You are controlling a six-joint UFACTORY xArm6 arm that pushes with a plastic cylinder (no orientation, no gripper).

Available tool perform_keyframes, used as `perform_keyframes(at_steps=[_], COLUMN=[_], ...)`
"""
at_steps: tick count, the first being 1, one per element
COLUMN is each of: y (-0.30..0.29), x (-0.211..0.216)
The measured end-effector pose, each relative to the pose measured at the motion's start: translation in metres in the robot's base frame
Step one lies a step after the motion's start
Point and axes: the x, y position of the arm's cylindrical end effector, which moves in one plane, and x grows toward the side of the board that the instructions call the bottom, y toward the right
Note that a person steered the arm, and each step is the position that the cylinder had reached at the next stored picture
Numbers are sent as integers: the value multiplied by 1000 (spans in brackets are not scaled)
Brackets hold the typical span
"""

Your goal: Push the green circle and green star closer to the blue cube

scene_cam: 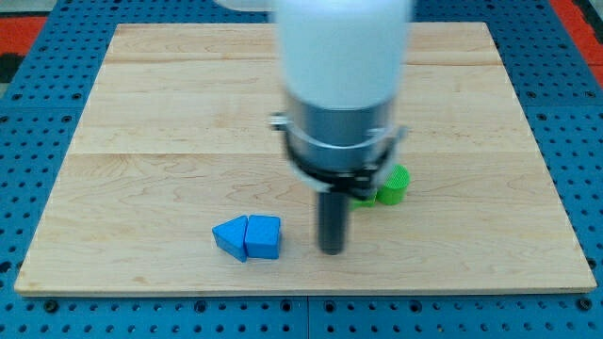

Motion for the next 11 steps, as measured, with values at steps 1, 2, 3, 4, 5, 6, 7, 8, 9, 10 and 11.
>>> perform_keyframes(at_steps=[1,2,3,4,5,6,7,8,9,10,11], y=[75,144,121,92,80,64,43,20,-5,-25,-32], x=[-34,-74,-80,-82,-82,-82,-82,-82,-81,-79,-66])
